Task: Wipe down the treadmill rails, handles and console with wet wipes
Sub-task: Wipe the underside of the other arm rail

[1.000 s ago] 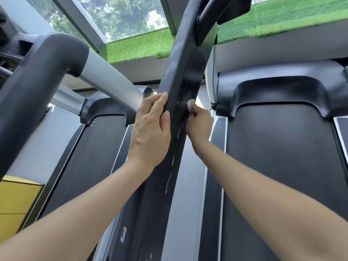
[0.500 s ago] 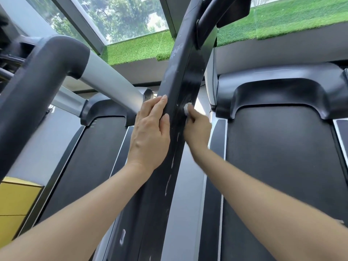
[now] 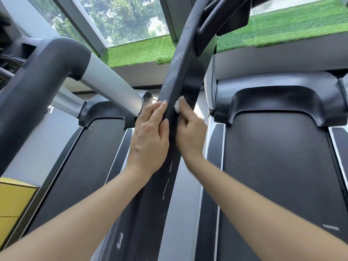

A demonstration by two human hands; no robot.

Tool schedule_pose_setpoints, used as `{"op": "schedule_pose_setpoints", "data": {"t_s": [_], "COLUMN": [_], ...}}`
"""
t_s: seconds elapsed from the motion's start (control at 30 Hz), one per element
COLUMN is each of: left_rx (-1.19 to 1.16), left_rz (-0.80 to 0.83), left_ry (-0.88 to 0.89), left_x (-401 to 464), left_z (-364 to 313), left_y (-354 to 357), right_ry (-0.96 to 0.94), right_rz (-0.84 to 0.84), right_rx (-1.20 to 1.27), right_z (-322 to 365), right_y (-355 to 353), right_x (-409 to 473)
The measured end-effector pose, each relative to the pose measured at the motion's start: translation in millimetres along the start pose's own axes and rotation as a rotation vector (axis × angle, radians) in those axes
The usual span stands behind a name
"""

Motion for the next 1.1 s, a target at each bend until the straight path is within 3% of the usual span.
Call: {"op": "schedule_pose_setpoints", "data": {"t_s": [0.17,0.33,0.43,0.63,0.87,1.1], "left_rx": [-0.008,0.017,0.018,0.000,0.008,0.000], "left_rz": [0.010,0.015,0.015,0.010,0.017,0.014], "left_ry": [-0.025,-0.013,-0.016,-0.023,-0.023,-0.027], "left_x": [-1,-1,-1,-1,-1,-1], "left_z": [-2,-2,-1,-1,-2,-1], "left_y": [0,0,0,0,0,-1], "right_ry": [-0.079,0.030,-0.004,-0.159,-0.059,-0.183], "right_rz": [0.111,0.038,0.022,0.151,0.052,0.212], "right_rx": [0.089,-0.041,-0.037,0.050,-0.022,0.035], "right_z": [-10,-16,-6,-10,-5,-25], "right_y": [-8,1,3,-6,5,-12], "right_x": [-66,7,24,-59,29,-92]}}
Point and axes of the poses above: each hand's wrist, its own x-axis towards the middle knuckle, its own y-axis out of the palm, z = x × y, the point moved 6 cm from there along x, towards the middle knuckle, and after that the axes turned 4 degrees about -z, right-handed, at the moved point
